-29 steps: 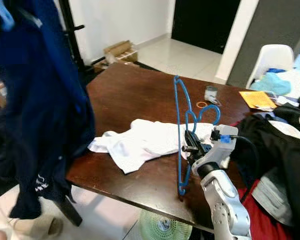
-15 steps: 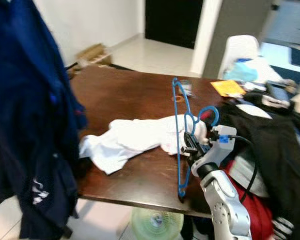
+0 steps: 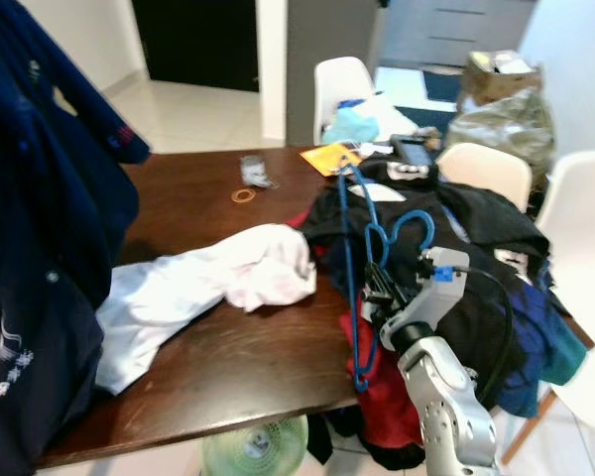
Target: Hang hanger
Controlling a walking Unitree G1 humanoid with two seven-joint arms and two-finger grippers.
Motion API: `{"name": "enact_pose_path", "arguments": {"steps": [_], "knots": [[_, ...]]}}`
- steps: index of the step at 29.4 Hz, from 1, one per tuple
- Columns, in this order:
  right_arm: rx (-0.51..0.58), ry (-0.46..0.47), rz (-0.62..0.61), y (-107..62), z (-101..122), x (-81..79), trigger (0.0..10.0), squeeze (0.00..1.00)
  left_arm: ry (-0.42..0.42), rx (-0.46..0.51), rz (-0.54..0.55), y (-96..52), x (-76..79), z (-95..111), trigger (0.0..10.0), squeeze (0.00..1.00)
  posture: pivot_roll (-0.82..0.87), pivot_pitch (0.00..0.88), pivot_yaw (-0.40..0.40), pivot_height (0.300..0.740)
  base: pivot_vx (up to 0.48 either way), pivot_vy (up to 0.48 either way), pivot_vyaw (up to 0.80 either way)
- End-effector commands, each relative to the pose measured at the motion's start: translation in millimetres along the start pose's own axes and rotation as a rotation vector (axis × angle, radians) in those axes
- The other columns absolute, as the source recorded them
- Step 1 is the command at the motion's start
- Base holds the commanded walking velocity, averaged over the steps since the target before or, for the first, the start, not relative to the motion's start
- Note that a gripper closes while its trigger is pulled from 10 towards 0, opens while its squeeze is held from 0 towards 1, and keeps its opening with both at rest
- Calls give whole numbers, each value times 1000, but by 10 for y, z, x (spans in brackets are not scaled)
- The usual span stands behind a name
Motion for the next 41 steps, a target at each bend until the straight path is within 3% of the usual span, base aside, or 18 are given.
{"name": "enact_pose_path", "arguments": {"steps": [1,2,4,5,6,8,9,11,15,19,23,24,25,26,29,31,33,41], "knots": [[-7,11,-15,-1,-14,32,10000,0,40,27,-29,5,29,47,10000,0,57,51,-27,740,0,0,-800],[-7,11,-15,-1,-14,32,10000,0,40,27,-29,5,29,47,10000,0,57,51,-27,740,0,0,-800],[0,18,-20,-2,-5,35,10000,0,36,-163,-323,-263,649,-444,10000,0,50,55,-27,740,0,0,-281],[0,18,-20,-2,-5,35,10000,0,36,-163,-323,-263,649,-444,10000,0,50,55,-27,740,0,0,0],[0,18,-20,-4,-3,35,10000,0,32,-232,-429,-405,840,-608,10000,0,50,55,-27,740,0,0,0],[0,18,-20,-4,-3,35,10000,0,32,-232,-429,-405,840,-608,10000,0,50,55,-27,740,0,0,0],[0,17,-18,-13,2,36,10000,0,19,-337,-603,-729,1136,-875,10000,0,47,62,-31,740,0,0,0],[-1,18,-17,-17,4,36,10000,0,16,-363,-648,-821,1199,-939,10000,0,49,63,-32,740,0,0,0],[-1,20,-15,-19,5,36,10000,0,0,-385,-668,-872,1210,-979,10000,0,51,65,-34,740,0,0,0],[-4,27,-8,-24,3,37,10000,0,-28,-420,-663,-819,905,-991,10000,0,53,67,-27,740,0,0,0],[-4,30,-7,-25,2,37,10000,0,-26,-448,-696,-843,809,-1011,10000,0,53,67,-27,740,0,0,0],[-5,33,-6,-26,0,36,10000,0,-26,-491,-797,-965,785,-1051,10000,427,51,67,-27,740,0,0,0],[-5,33,-6,-26,0,36,10000,0,-26,-491,-797,-965,785,-1051,10000,427,51,67,-27,740,0,0,0],[-6,34,-4,-26,-3,35,10000,0,-6,-535,-989,-1219,805,-1095,10000,1000,51,67,-27,740,0,0,0],[-9,34,-1,-29,-8,34,10000,0,13,-639,-1468,-1940,799,-1100,10000,1000,50,63,-30,740,0,0,0],[-9,34,-1,-29,-8,34,10000,0,13,-639,-1468,-1940,799,-1100,10000,1000,50,63,-30,740,0,0,0],[-12,34,0,-30,-10,37,10000,0,-46,-677,-1627,-2190,713,-1010,10000,1000,51,60,-31,740,0,0,0],[-16,37,3,-28,-14,40,10000,0,-134,-588,-1700,-2171,617,-755,10000,1000,56,56,-34,740,0,0,0]]}}
Point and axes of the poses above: a point about 5 cm out from each wrist's last joint towards the gripper, its own y axis pointing out of the wrist towards the gripper, its own z axis along the axis of the wrist's last joint, x = y × z, the point moved 2 cm from there along y, pointing out of the wrist towards the gripper, and after that the axes turned 1 degree about -y, right-handed, at the moved point
